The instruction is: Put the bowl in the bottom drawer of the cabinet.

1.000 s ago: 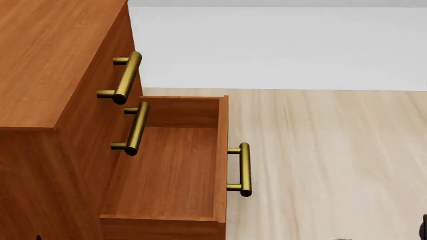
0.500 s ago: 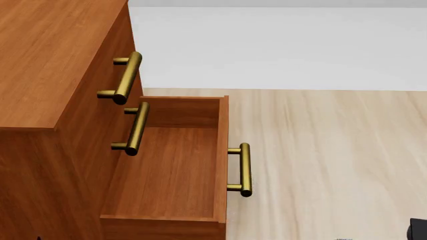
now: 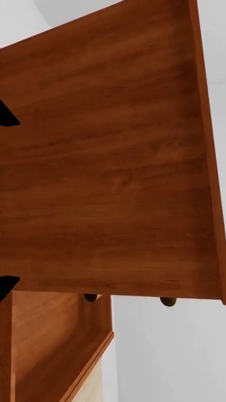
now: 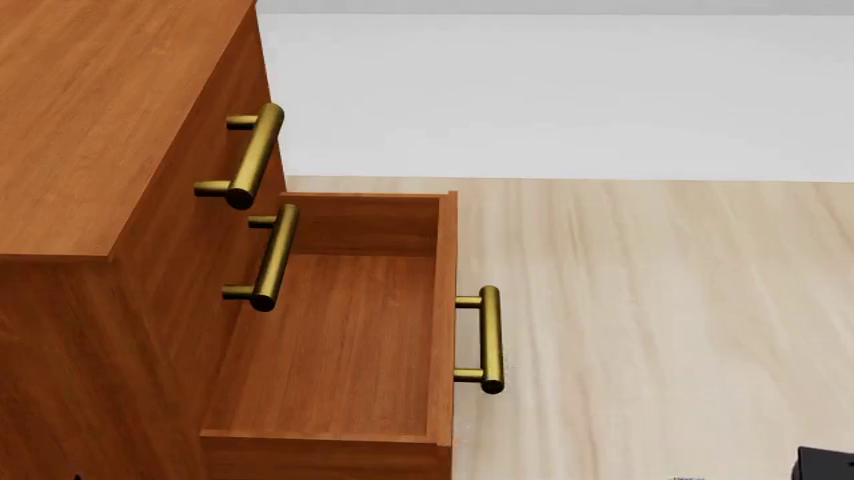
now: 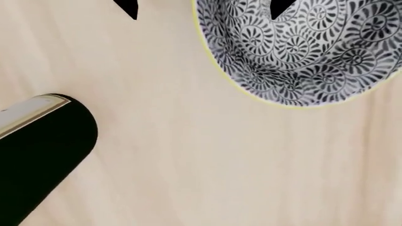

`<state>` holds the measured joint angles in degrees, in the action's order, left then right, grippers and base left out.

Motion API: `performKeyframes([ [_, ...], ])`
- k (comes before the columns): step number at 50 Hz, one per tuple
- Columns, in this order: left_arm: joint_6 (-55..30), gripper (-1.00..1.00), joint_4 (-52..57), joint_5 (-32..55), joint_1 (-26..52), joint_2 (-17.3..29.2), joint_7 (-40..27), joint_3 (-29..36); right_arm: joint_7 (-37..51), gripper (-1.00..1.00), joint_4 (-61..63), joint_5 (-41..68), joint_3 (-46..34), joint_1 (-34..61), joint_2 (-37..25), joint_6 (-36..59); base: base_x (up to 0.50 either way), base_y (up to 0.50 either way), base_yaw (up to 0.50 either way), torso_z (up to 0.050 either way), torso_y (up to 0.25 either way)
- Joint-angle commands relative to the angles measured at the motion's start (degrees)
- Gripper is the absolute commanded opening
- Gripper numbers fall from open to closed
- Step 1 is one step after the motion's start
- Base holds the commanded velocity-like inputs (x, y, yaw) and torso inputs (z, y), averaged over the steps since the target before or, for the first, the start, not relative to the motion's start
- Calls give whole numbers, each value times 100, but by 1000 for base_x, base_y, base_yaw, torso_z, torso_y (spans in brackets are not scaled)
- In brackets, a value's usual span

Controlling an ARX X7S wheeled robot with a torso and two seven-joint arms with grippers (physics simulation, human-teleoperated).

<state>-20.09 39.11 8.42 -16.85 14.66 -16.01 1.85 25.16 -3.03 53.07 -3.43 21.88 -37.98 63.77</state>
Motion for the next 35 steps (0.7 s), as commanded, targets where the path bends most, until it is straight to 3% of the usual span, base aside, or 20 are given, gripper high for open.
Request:
performKeyframes([
  [1,24,100,-1,69,10,21,10,15,-276,100,-273,-154,-164,39,70,-304,0,0,0,0,0],
  [30,72,100,-42,140,20,107,-99,60,-674,100,-634,-247,-404,54,204,-563,0,0,0,0,0],
  [31,64,100,-35,149,21,111,-102,57,-720,-100,-629,-234,-418,47,208,-571,0,0,0,0,0],
  [35,64,100,-36,158,20,122,-121,57,-752,-100,-569,-184,-406,38,209,-561,3,0,2,0,0],
])
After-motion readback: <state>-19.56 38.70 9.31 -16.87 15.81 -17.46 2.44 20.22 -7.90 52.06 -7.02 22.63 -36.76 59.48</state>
